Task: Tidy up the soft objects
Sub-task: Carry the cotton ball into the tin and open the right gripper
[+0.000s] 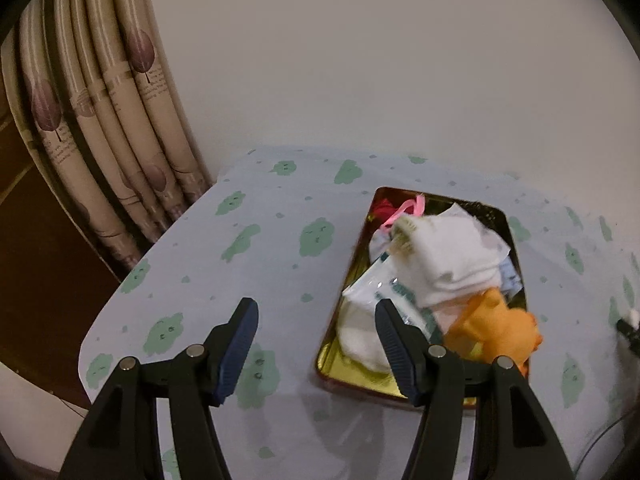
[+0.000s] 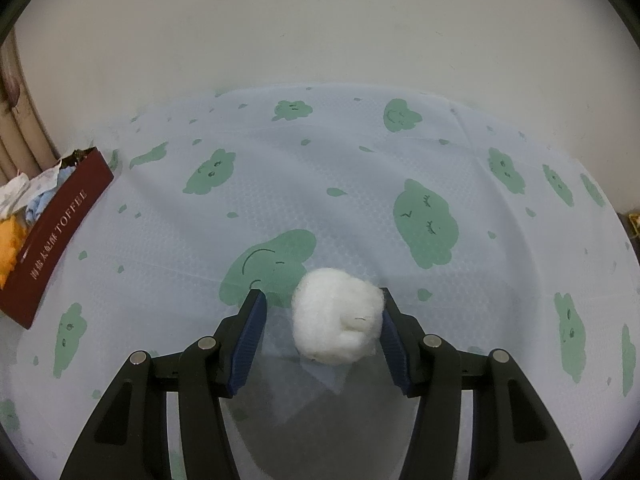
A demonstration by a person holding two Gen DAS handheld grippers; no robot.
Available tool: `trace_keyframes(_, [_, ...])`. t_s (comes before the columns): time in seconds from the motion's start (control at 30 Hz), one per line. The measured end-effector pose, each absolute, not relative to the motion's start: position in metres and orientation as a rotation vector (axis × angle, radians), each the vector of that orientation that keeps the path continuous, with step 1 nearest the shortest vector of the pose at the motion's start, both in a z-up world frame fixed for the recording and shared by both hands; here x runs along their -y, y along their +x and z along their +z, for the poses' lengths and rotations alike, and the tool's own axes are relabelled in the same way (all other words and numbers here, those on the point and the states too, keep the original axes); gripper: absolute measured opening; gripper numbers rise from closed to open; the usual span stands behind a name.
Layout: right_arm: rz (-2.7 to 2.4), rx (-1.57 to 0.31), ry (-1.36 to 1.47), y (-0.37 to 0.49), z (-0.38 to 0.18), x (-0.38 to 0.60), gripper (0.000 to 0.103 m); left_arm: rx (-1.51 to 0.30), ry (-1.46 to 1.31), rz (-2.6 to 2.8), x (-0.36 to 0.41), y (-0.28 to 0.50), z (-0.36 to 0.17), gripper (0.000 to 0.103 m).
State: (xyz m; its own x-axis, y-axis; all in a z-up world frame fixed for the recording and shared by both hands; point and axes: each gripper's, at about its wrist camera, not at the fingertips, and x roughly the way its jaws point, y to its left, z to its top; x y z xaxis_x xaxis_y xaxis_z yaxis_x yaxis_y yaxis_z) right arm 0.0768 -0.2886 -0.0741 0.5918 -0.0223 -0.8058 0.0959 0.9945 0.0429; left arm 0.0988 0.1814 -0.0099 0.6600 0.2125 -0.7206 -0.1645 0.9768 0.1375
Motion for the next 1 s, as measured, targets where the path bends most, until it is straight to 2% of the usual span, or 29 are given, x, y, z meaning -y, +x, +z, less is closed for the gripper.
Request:
trace_keyframes(0.07, [-0.074, -0.936, 0.101, 0.074, -0.073, 0.291, 0.052, -0.821, 0.071, 0.217, -0.182, 0.096, -0.013, 0.062])
trace_keyframes(0.13, [-0.099, -0.929, 0.098, 0.071, -0.072, 0.291, 0.048, -0.825, 0.072, 0.220, -0.184, 0.095, -0.017, 0.062])
trace_keyframes(0.2, [-0.118, -0.929, 0.097, 0.069, -0.072, 0.294, 0.032, -0.831, 0.070, 0.215, -0.186, 0.094, -0.021, 0.062])
trace_keyframes(0.23, [-0.124, -0.928, 0.099, 0.068, -0.072, 0.295, 0.030, -0.834, 0.070, 0.214, -0.186, 0.094, -0.023, 0.062])
trace_keyframes(0.5, [-0.143, -0.940, 0.045, 0.071, -0.071, 0.287, 0.025, -0.848, 0.058, 0.201, -0.189, 0.093, -0.030, 0.062])
trace_keyframes(1.0, [-0.084, -0.934, 0.021, 0.067, -0.036, 0.233, 0.024, -0.867, 0.006, 0.242, -0.210, 0.082, -0.039, 0.062])
